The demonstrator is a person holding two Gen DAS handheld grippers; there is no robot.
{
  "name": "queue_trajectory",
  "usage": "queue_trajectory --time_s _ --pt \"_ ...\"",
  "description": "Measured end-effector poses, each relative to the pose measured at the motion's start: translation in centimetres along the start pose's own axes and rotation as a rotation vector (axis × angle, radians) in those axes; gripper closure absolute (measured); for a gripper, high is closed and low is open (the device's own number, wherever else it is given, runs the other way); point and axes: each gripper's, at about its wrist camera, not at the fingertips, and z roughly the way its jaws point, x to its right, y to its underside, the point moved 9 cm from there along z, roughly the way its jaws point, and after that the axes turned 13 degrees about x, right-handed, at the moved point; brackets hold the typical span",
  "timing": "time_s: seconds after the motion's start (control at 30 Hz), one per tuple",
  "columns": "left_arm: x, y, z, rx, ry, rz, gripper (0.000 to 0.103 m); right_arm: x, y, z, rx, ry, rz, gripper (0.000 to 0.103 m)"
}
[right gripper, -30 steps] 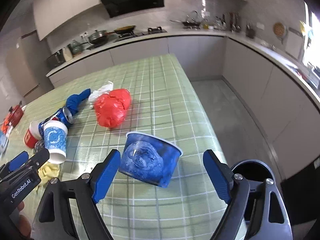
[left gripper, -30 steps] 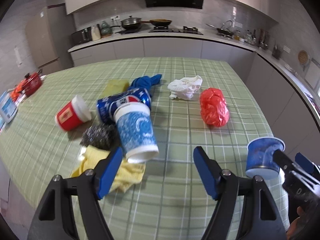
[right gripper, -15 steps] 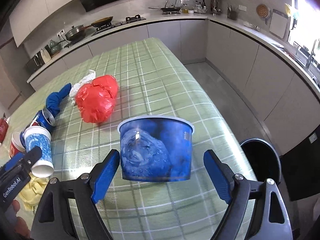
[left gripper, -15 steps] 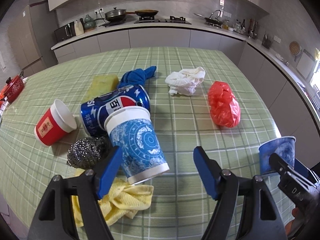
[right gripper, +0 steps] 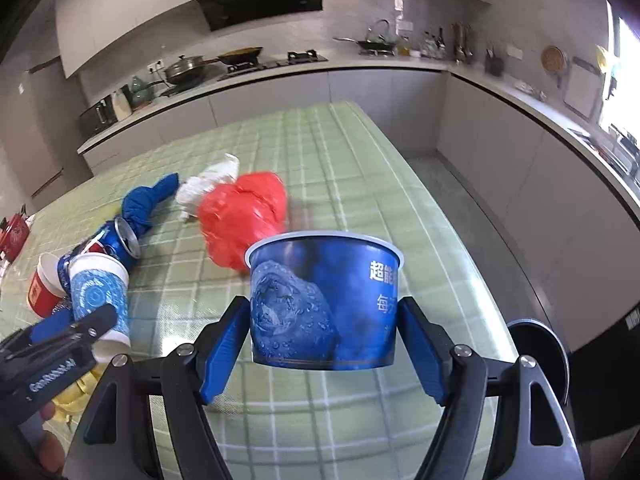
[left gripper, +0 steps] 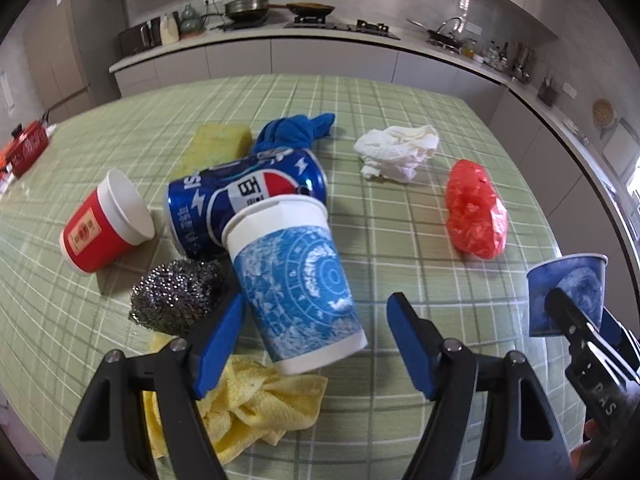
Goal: Collect trash
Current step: 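Grasp the blue-and-white paper cup with the left tool while the right tool holds the bowl, then carry the paper cup and blue bowl over the black bucket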
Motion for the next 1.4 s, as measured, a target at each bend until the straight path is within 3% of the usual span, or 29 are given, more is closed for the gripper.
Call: queue_trajectory --time_s 0.17,0.5,0.73,0.87,1.2,1.4 --pt "-0.4 0.8 1.4 -0.051 0.010 -0.042 0.028 -0.8 0.0 1.0 -0.017 -0.028 -0.012 0.026" --pt "-0.9 1.3 2.3 -0.062 0.044 -0.079 0.033 -0.9 0.5 3.0 -0.060 -0.039 0.003 0.025" --pt "-0.6 0.8 2.2 -0.037 0.078 -0.091 0.045 -1.0 0.5 3.5 -0.067 -0.047 0.002 0.025" --pt "-0.1 0.7 1.3 -0.017 0.100 -0.090 0.047 -0.9 0.5 3.5 -0.067 -0.066 0.014 0.026" --pt "3.7 0.5 -1.9 0.031 0.161 -0.042 0.047 0.0 -0.8 0.4 0.008 -0.078 -0.005 0.027" --pt "6.7 1.0 -3.7 0.057 0.175 -0.023 0.047 2.7 -1.1 -2.0 0.035 -0.081 0.004 0.027"
